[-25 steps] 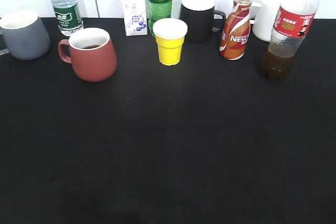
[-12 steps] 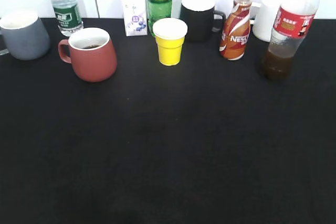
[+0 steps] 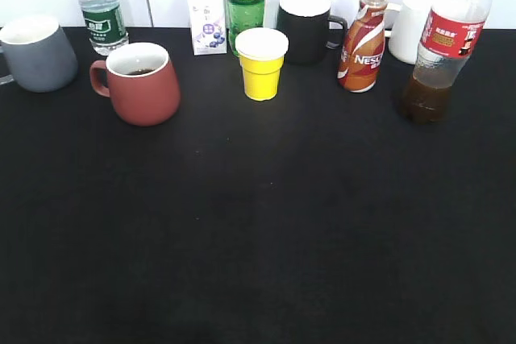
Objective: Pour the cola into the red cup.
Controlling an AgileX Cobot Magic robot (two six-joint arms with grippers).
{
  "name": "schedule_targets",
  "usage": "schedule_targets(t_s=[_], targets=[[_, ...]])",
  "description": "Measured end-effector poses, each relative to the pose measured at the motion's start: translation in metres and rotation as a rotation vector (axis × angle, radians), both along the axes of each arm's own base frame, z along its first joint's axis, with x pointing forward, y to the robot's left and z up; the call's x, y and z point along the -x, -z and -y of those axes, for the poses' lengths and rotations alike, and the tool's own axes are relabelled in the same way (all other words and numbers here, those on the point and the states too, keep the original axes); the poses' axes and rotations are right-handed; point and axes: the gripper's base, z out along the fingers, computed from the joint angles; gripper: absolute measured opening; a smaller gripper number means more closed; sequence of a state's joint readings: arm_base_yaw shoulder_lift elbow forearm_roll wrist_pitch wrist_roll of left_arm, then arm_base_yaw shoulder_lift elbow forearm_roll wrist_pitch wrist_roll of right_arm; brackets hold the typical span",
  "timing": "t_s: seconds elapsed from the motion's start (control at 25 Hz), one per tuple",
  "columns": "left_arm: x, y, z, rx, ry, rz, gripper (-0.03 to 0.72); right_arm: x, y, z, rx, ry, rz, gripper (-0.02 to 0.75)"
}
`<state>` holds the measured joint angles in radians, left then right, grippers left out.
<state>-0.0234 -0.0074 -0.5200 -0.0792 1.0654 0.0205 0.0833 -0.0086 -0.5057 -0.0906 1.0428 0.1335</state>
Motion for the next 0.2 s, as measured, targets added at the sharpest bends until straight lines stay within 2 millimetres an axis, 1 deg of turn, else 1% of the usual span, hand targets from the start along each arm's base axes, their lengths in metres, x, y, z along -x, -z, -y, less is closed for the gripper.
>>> schedule_targets(t_s=[0.12,0.2], targets=[[0.0,0.0,0.0,0.0,0.0,0.0,0.282,0.0,0.0,0.0,0.0,0.0,0.0,0.592],[0.0,0.0,0.0,0.0,0.0,0.0,0.258,0.0,0.0,0.0,0.0,0.0,0.0,0.592]])
